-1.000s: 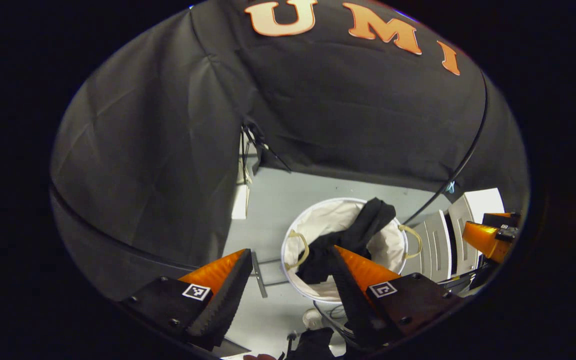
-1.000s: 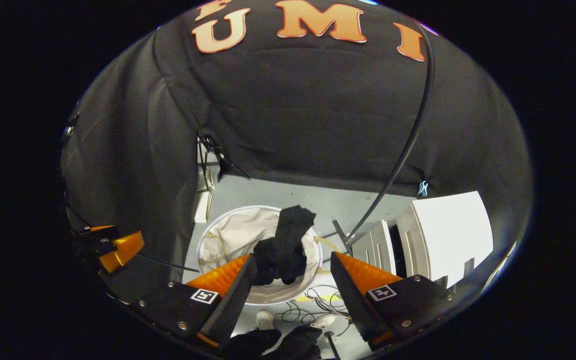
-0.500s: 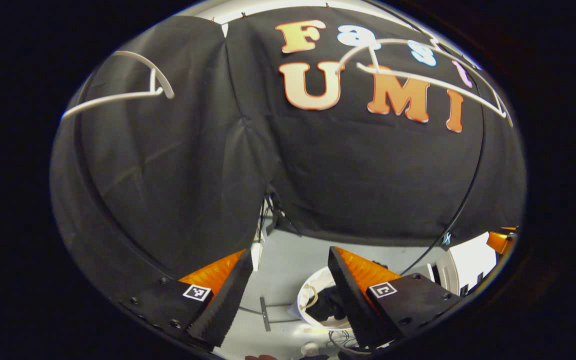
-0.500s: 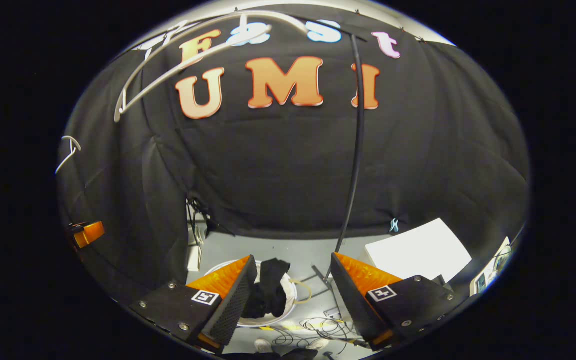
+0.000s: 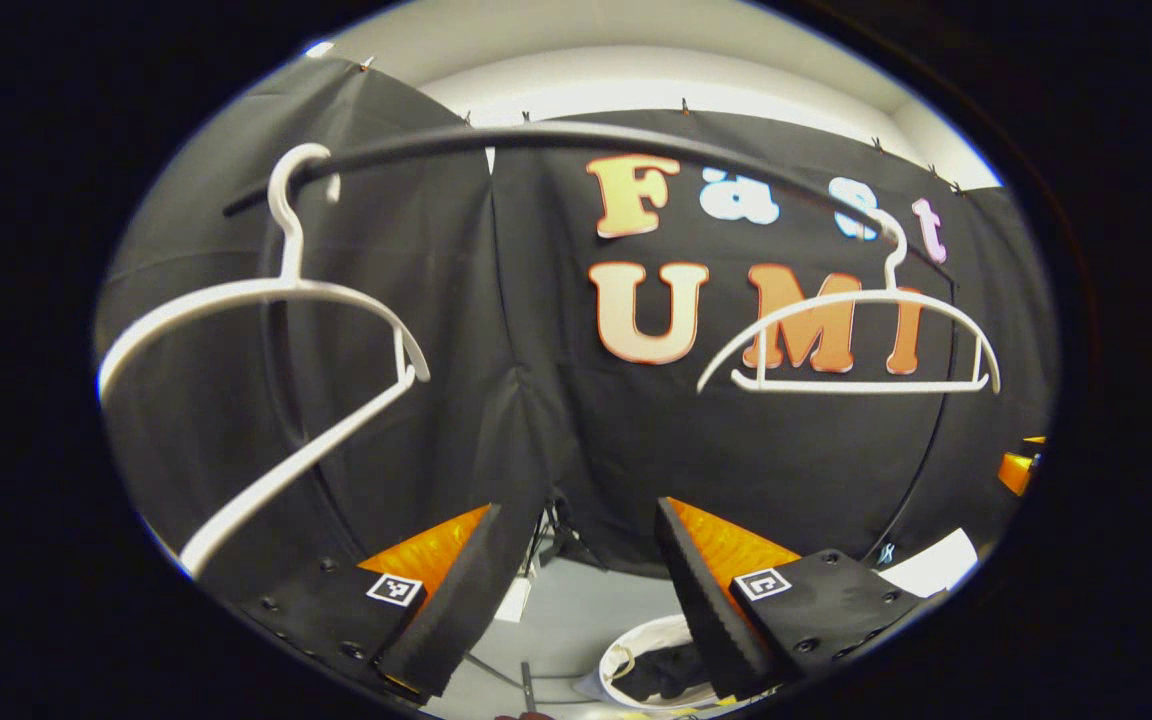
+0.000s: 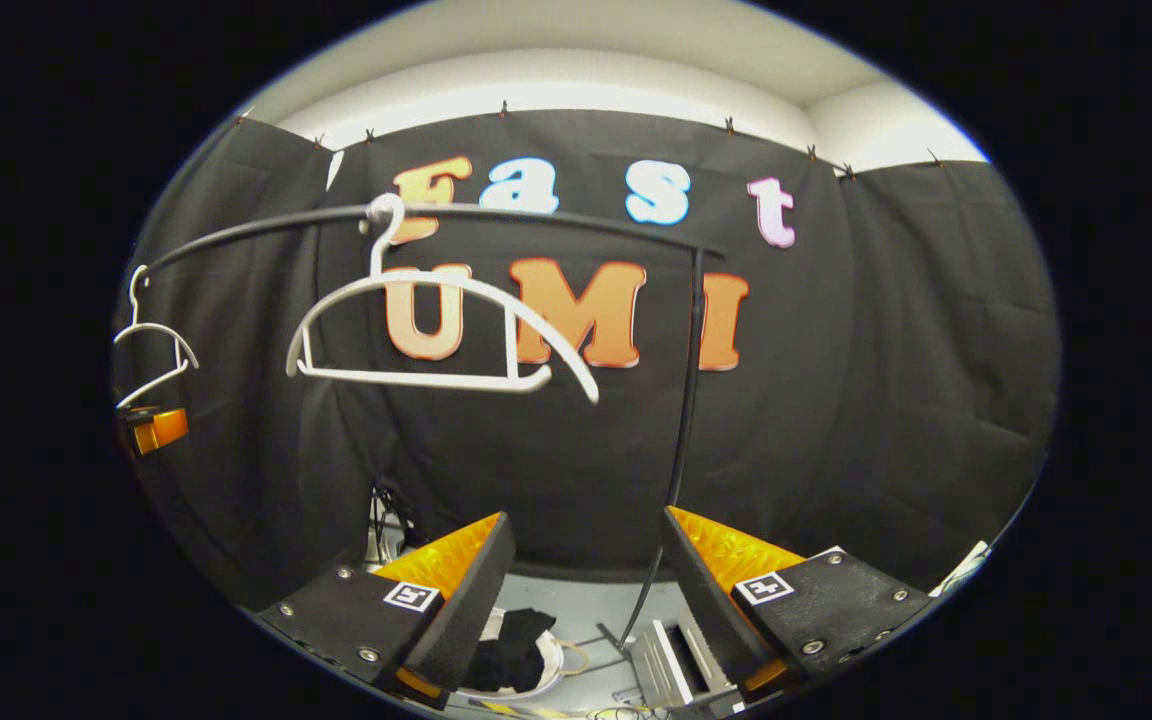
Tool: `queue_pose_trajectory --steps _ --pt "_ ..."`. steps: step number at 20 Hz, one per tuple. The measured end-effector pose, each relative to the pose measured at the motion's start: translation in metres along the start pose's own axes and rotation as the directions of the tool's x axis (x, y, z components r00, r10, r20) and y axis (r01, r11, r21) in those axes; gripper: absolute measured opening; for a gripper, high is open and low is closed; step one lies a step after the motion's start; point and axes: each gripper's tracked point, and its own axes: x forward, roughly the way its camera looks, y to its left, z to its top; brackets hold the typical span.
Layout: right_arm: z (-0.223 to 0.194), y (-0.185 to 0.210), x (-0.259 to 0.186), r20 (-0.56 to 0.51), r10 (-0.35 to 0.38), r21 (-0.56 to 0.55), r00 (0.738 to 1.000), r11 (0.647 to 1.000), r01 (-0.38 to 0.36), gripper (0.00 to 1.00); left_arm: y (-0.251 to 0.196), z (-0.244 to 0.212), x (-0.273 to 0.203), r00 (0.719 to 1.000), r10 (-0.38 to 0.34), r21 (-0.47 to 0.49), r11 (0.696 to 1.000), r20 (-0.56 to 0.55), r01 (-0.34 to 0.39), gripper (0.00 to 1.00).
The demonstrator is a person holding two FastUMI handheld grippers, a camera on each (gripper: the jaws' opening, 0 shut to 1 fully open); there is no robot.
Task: Grasp the clothes on the hanger with both hands and then place them into the laundry hamper below.
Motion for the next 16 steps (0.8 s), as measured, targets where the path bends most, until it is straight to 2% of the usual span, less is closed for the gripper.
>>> queue_pose_trajectory --steps 4,8,16 --pt "0.042 0.006 -0.035 0.108 0.021 -0.018 0.994 1.000 -0.019 0.99 0.007 0.054 -0.015 0.995 -0.003 -0.015 1.000 0.096 0.004 0.97" --pt "0.067 0.010 -0.037 0.167 0.025 -0.007 0.986 1.000 -0.024 0.99 0.010 0.085 -0.026 0.985 0.016 -0.007 1.000 0.170 -0.015 0.96" --pt "0.076 0.010 -0.027 0.199 0.014 -0.004 0.980 1.000 -0.014 0.99 0.010 0.103 -0.022 0.979 0.005 -0.004 1.000 0.205 -0.004 0.97"
